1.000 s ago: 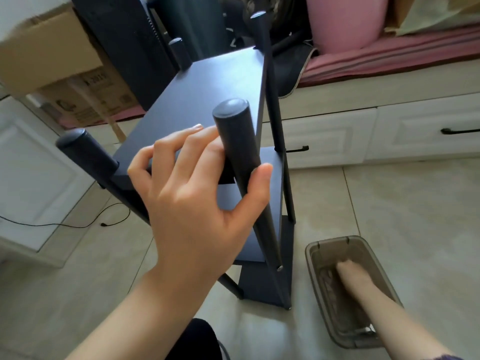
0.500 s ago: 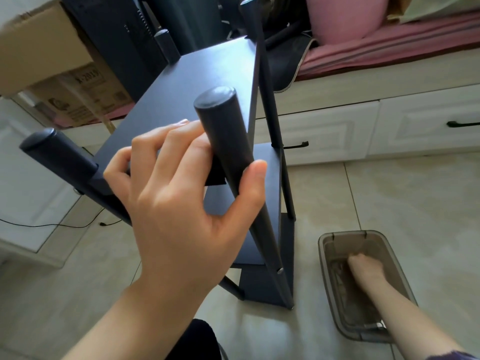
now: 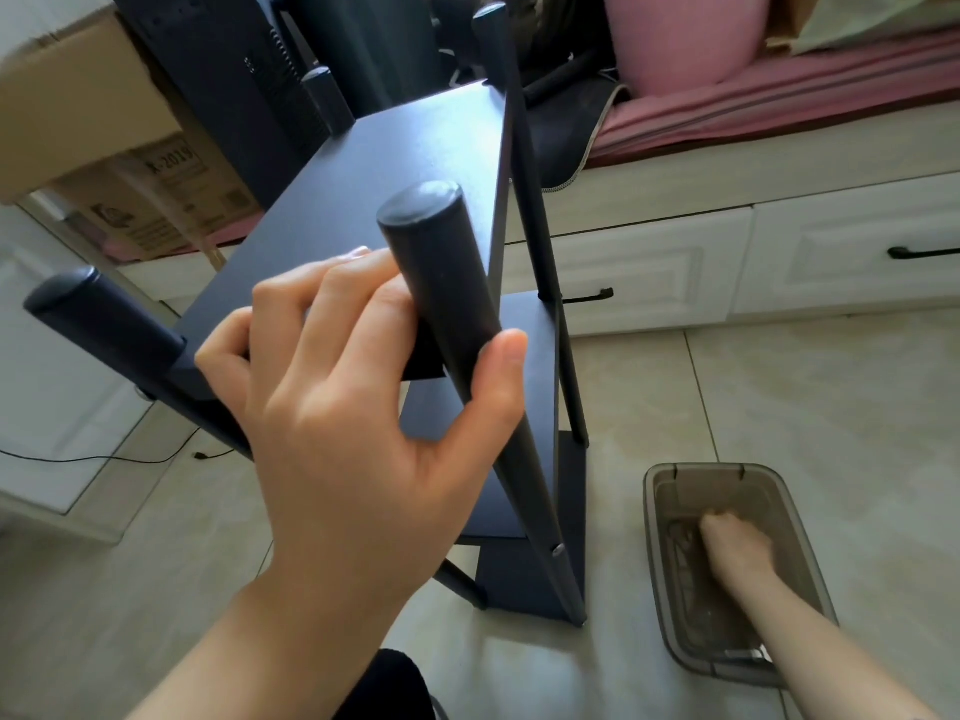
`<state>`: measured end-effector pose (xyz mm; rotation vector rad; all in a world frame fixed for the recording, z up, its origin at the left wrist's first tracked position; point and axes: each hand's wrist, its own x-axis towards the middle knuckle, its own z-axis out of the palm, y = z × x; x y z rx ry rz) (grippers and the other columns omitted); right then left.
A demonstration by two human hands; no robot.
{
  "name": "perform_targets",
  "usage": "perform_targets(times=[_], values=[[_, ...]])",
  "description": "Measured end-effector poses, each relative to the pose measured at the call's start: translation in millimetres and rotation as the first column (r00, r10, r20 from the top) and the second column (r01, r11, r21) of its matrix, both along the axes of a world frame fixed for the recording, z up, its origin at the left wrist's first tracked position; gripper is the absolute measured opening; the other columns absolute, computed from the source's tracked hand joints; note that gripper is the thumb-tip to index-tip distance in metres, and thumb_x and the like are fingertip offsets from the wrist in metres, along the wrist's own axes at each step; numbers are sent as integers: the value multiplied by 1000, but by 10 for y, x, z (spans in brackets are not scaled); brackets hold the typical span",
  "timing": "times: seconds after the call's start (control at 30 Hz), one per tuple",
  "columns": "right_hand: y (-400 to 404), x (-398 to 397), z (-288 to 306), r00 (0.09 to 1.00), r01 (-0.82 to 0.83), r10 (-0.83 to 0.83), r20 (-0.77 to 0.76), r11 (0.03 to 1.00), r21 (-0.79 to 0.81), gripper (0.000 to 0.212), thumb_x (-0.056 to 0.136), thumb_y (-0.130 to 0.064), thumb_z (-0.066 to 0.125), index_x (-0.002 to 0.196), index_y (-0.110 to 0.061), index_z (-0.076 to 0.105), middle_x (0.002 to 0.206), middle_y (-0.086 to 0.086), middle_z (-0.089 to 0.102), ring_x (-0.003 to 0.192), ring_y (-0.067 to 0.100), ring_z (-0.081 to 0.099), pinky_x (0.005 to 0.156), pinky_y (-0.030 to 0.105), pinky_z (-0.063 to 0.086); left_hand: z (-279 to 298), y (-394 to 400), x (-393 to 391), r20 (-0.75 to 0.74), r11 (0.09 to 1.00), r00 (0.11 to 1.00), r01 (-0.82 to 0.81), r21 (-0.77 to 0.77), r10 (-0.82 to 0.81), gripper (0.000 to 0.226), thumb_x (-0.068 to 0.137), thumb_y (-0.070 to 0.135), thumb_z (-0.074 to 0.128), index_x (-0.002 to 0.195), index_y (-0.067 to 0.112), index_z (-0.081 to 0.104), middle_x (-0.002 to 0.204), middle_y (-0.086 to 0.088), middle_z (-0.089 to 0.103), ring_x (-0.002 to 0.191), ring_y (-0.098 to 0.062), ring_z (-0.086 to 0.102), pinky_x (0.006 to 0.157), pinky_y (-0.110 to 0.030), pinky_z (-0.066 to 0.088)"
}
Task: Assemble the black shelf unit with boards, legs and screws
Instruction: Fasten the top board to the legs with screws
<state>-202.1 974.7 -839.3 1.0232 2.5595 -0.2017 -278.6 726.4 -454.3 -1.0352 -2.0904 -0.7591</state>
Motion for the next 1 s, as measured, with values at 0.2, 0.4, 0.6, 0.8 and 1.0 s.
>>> perform_targets(times=[0.2, 0.4, 0.6, 0.8, 1.0], values=[[9, 56, 161, 974, 194, -207, -88, 971, -139, 32, 99, -7, 33, 112, -10, 61, 120, 12, 63, 112, 28, 60, 88, 30, 49, -38, 7, -24, -79, 999, 996, -38, 16, 39, 43, 100, 49, 48, 106, 15, 73, 102, 13, 59, 112, -23, 57, 96, -37, 24], [-50, 88, 471, 927, 273, -323, -189, 929, -250, 21, 101, -18, 45, 82, -11, 50, 106, 15, 64, 89, 29, 58, 71, 31, 39, 10, 2, -15, -67, 999, 997, -38, -24, 36, 37, 97, 50, 53, 101, 18, 72, 112, 8, 68, 114, -25, 58, 94, -37, 24], [-351, -79, 1199, 639, 295, -536, -551, 833, -469, 15, 92, -18, 68, 96, -4, 67, 93, 13, 69, 88, 26, 63, 70, 25, 44, 151, -85, 0, 98, 995, 995, -6, -104, 17, 50, 92, 60, 47, 114, 23, 72, 125, 8, 68, 128, -24, 53, 94, -31, 17], [-789, -202, 2085, 357, -60, -714, -603, 626, -777, 6, 94, -12, 64, 96, -7, 67, 81, 8, 74, 77, 17, 74, 69, 24, 58, 262, -131, 22, 219, 945, 968, -44, -324, 121, 69, 91, 73, 24, 136, 34, 59, 154, 8, 48, 152, -37, 23, 114, -55, 17], [-1265, -324, 2802, 342, -247, -666, -663, 618, -747, 15, 101, -19, 55, 99, -6, 63, 74, 1, 76, 76, 14, 74, 74, 31, 60, 367, -227, -68, 305, 920, 943, -3, -391, 133, 76, 84, 74, 16, 144, 41, 49, 162, 10, 34, 154, -40, 13, 120, -61, 10]])
